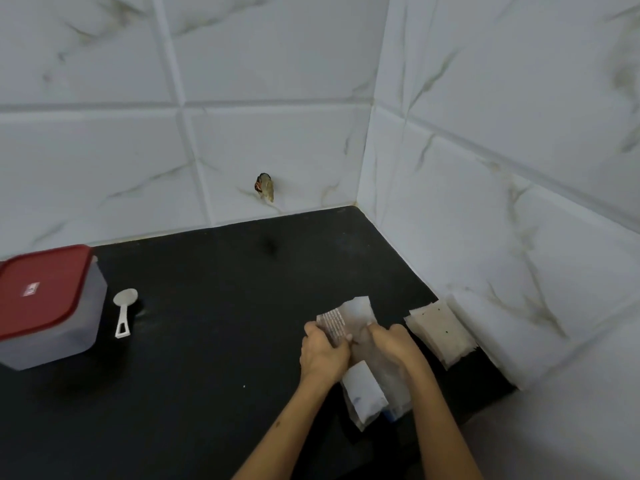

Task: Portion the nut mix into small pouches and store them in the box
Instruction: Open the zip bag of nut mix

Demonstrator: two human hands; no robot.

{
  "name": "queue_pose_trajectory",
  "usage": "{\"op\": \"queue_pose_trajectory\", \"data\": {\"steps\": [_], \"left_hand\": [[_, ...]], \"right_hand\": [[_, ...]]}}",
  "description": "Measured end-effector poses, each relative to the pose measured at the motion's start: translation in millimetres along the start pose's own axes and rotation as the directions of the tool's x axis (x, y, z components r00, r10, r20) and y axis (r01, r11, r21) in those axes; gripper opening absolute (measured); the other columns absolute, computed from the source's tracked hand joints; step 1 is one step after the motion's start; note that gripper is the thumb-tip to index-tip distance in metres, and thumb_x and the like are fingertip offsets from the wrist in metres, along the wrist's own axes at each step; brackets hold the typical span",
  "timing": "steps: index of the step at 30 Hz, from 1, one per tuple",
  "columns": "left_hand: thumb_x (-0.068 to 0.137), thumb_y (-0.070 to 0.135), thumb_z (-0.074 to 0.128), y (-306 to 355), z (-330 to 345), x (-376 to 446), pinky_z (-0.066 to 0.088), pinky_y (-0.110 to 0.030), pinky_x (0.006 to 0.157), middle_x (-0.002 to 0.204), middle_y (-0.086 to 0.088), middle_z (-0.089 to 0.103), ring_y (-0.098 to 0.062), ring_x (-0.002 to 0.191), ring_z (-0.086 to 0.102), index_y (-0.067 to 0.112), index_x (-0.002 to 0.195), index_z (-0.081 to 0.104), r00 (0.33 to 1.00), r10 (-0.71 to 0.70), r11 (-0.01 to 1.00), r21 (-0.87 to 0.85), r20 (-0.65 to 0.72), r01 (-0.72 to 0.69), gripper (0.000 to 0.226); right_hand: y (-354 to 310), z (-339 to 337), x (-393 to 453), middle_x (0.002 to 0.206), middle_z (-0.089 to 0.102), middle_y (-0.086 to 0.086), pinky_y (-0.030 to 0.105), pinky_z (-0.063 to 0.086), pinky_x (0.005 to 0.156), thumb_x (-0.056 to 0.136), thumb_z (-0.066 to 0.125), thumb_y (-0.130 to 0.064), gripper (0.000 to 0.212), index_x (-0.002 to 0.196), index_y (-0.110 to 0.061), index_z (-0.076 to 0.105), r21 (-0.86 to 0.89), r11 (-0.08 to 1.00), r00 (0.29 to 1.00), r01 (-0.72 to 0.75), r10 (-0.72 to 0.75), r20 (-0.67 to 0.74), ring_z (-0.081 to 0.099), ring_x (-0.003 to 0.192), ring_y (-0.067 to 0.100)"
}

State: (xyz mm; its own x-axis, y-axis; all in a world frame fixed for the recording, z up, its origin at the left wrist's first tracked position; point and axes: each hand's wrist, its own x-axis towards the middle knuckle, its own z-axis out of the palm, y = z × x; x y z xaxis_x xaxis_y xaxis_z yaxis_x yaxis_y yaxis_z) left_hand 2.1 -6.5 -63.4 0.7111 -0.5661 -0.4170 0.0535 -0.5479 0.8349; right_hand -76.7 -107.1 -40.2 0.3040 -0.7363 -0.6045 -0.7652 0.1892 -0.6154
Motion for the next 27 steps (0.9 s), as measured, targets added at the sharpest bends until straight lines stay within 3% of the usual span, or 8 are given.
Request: {"op": "queue_pose_trajectory", "data": {"steps": [4, 7, 13, 17, 19, 23, 27], "left_hand": [[0.089, 0.034, 0.063, 3, -24, 8, 0.052, -0.044, 0.091, 0.122, -0.006, 0.053, -0.024, 0.11, 0.057, 0.018, 0.132, 0.034, 0.989, 0.065, 0.996, -0.06, -0.13, -0.073, 0.054], [0.09, 0.028, 0.061, 2, -50, 13, 0.054, -0.043, 0.088, 0.116, -0.005, 0.057, -0.022, 0.103, 0.06, 0.017, 0.131, 0.035, 0.967, 0.097, 0.983, -0.127, -0.236, -0.129, 0.049], [0.089, 0.016, 0.059, -12, -98, 21, 0.057, -0.038, 0.079, 0.095, 0.005, 0.054, -0.016, 0.089, 0.061, 0.013, 0.132, 0.035, 0.924, -0.01, 0.972, -0.221, -0.383, -0.081, 0.049], [0.09, 0.021, 0.059, -26, -114, 22, 0.055, -0.039, 0.084, 0.102, -0.001, 0.056, -0.02, 0.095, 0.059, 0.01, 0.133, 0.036, 0.91, -0.084, 0.977, -0.215, -0.407, -0.006, 0.051], [0.089, 0.028, 0.06, -31, -116, 23, 0.052, -0.04, 0.09, 0.116, -0.007, 0.056, -0.023, 0.105, 0.057, 0.01, 0.136, 0.036, 0.919, -0.088, 0.985, -0.169, -0.384, 0.023, 0.056], [0.089, 0.033, 0.06, -36, -113, 24, 0.046, -0.037, 0.099, 0.127, -0.011, 0.048, -0.027, 0.118, 0.048, 0.01, 0.135, 0.043, 0.918, -0.032, 0.999, 0.023, -0.396, 0.044, 0.054], [0.091, 0.027, 0.059, -30, -106, 17, 0.038, -0.032, 0.102, 0.136, -0.007, 0.039, -0.022, 0.123, 0.039, 0.014, 0.125, 0.051, 0.856, 0.163, 0.968, 0.249, -0.491, -0.041, 0.037]], "right_hand": [[-26, 10, 7, 0.106, 0.06, 0.011, 0.037, 0.048, 0.081, 0.094, 0.046, -0.044, 0.05, 0.128, -0.007, 0.05, 0.043, 0.998, 0.99, 0.037, -0.043, 0.138, 0.059, 0.092, 0.022], [-52, 29, 8, 0.112, 0.063, 0.01, 0.037, 0.048, 0.09, 0.095, 0.045, -0.045, 0.049, 0.127, -0.008, 0.055, 0.081, 0.985, 0.963, 0.153, -0.167, 0.21, 0.06, 0.1, 0.023], [-92, 76, -4, 0.112, 0.061, 0.008, 0.038, 0.047, 0.093, 0.098, 0.04, -0.042, 0.042, 0.128, -0.014, 0.052, 0.041, 0.964, 0.896, 0.263, -0.26, 0.359, 0.058, 0.104, 0.023], [-99, 100, -6, 0.118, 0.058, 0.008, 0.044, 0.045, 0.1, 0.097, 0.04, -0.044, 0.045, 0.132, -0.015, 0.047, 0.023, 0.966, 0.862, 0.257, -0.24, 0.446, 0.057, 0.108, 0.025], [-99, 106, -1, 0.122, 0.056, 0.01, 0.043, 0.045, 0.099, 0.098, 0.039, -0.043, 0.048, 0.136, -0.013, 0.044, 0.012, 0.969, 0.862, 0.247, -0.226, 0.454, 0.056, 0.11, 0.025], [-87, 109, 23, 0.132, 0.054, 0.014, 0.043, 0.046, 0.1, 0.085, 0.047, -0.061, 0.078, 0.142, -0.009, 0.038, 0.075, 0.986, 0.865, 0.152, -0.169, 0.473, 0.056, 0.116, 0.028], [-83, 96, 13, 0.107, 0.07, 0.013, 0.032, 0.054, 0.08, 0.095, 0.053, -0.039, 0.042, 0.116, -0.004, 0.06, 0.211, 0.975, 0.803, 0.063, -0.176, 0.57, 0.066, 0.099, 0.023]]}}
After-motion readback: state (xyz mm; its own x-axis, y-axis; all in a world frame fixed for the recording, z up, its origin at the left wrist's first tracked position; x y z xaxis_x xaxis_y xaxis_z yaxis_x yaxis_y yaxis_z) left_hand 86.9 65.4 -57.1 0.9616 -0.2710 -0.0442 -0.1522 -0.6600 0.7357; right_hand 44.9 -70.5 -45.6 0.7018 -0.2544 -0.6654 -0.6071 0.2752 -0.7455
